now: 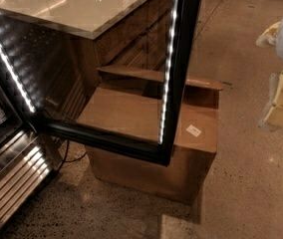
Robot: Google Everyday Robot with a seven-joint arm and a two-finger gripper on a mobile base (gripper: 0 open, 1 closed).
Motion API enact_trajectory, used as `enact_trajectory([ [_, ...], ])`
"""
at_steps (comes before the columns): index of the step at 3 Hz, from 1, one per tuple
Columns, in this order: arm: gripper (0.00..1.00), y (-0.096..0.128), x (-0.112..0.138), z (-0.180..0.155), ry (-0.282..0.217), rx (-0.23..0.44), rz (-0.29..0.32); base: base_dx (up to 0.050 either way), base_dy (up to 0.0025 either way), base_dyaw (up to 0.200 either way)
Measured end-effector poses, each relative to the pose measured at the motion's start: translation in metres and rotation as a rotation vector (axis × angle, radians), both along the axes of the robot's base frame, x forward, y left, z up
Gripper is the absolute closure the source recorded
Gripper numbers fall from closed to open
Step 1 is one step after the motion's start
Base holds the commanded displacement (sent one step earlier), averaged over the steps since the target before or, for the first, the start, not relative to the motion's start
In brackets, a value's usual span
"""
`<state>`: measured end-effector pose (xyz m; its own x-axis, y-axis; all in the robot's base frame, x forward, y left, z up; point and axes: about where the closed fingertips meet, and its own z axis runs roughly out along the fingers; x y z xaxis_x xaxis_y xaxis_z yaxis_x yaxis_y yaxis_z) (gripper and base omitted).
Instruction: Close right fridge door
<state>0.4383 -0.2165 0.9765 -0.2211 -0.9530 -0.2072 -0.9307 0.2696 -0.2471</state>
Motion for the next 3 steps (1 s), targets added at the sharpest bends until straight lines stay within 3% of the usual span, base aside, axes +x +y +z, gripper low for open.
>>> enact_trajectory([
  [1, 0.00, 0.000, 0.000, 0.000, 0.000, 0.000, 0.000, 0.038, 0.00247, 0.133],
  [2, 0.00, 0.002, 0.003, 0.001, -0.004, 0.001, -0.009, 0.000, 0.00000, 0.000],
  [3, 0.00, 0.003, 0.012, -0.016, 0.035, 0.000, -0.019, 0.000, 0.00000, 0.000],
])
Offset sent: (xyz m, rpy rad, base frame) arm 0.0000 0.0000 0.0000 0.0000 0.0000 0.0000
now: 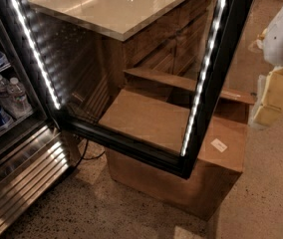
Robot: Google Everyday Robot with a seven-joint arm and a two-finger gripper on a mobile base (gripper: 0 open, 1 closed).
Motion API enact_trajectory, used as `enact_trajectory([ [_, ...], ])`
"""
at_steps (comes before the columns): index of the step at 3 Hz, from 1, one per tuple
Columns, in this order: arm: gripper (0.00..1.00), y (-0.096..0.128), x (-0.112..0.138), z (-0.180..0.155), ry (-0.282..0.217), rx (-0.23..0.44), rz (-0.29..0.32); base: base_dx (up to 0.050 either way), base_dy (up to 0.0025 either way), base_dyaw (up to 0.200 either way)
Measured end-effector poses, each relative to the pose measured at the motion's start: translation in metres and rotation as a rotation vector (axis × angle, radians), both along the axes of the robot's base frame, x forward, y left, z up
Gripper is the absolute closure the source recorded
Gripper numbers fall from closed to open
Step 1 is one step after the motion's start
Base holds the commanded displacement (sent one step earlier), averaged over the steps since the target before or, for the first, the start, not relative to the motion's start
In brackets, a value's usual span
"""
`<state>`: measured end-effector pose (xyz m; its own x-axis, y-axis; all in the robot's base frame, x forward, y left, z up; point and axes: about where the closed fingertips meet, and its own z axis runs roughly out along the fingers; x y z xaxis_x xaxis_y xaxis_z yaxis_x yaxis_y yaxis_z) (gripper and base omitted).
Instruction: Close right fridge door
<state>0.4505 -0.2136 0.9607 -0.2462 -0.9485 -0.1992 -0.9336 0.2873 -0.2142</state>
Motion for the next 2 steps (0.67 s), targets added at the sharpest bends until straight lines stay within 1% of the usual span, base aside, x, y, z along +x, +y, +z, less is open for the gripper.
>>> enact_trajectory([
  [2, 0.00, -0.002, 0.020, -0.051, 0.117, 0.007, -0.015, 0.000, 0.00000, 0.000],
])
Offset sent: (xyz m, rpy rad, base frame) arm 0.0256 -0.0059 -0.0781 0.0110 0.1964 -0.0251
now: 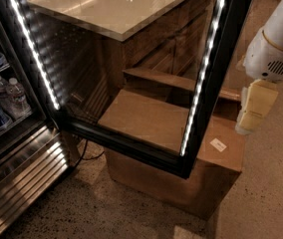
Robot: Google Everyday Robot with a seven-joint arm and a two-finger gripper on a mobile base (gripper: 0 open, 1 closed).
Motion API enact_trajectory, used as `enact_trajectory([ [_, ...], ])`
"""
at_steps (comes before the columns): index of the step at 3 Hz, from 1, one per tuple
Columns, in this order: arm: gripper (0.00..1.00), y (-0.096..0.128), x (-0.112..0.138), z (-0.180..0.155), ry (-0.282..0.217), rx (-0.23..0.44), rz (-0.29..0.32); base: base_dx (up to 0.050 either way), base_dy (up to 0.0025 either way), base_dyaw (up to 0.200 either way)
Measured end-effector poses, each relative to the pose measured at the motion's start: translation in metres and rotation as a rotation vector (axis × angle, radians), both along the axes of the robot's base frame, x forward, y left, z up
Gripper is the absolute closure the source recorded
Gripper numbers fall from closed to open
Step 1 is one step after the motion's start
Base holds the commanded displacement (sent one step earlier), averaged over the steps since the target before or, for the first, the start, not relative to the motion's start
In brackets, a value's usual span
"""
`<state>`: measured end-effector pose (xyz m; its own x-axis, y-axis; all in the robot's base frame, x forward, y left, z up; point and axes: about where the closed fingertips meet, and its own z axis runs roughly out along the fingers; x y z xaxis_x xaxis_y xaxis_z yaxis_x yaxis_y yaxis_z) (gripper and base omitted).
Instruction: Close right fridge door
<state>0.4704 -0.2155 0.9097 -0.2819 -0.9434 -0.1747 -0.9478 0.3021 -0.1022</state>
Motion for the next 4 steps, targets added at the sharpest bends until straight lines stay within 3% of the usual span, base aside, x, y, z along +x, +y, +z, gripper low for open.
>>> enact_trajectory([
  [1, 0.00, 0.0017, 0.0026, -0.0304, 0.063, 0.020, 0.004, 0.000, 0.00000, 0.000],
  [2, 0.00, 0.0017, 0.0026, -0.0304, 0.063, 0.020, 0.004, 0.000, 0.00000, 0.000],
  [4, 0.42, 0.0018, 0.0027, -0.0304, 0.063, 0.020, 0.004, 0.000, 0.00000, 0.000],
])
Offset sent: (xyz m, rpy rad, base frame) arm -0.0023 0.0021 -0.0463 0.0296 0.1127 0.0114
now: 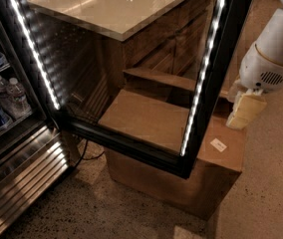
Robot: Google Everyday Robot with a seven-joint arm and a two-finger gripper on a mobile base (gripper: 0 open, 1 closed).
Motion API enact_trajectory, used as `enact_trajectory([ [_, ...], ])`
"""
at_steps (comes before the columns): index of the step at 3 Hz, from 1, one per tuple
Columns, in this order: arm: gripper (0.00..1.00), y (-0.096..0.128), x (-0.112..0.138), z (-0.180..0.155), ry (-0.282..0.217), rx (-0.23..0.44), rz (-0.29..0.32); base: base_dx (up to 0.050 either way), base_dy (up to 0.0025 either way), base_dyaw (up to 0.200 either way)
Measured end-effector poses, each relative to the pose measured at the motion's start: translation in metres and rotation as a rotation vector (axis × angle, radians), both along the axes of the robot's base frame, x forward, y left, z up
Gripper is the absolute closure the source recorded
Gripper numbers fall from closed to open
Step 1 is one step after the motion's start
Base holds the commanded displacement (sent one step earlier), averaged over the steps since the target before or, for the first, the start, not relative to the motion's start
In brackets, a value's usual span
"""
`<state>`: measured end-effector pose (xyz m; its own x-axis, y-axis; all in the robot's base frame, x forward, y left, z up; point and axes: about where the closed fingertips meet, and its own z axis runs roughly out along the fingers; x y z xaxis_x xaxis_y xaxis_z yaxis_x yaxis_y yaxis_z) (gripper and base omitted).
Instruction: Close right fridge door
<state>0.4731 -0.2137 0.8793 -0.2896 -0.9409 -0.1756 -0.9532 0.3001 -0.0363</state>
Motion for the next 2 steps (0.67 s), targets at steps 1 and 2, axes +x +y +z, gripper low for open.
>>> enact_trajectory([
  [1, 0.65, 0.0000, 0.0000, 0.0000, 0.000, 0.000, 0.000, 0.000, 0.00000, 0.000],
  [2, 0.89, 0.0000, 0.0000, 0.0000, 0.000, 0.000, 0.000, 0.000, 0.00000, 0.000],
])
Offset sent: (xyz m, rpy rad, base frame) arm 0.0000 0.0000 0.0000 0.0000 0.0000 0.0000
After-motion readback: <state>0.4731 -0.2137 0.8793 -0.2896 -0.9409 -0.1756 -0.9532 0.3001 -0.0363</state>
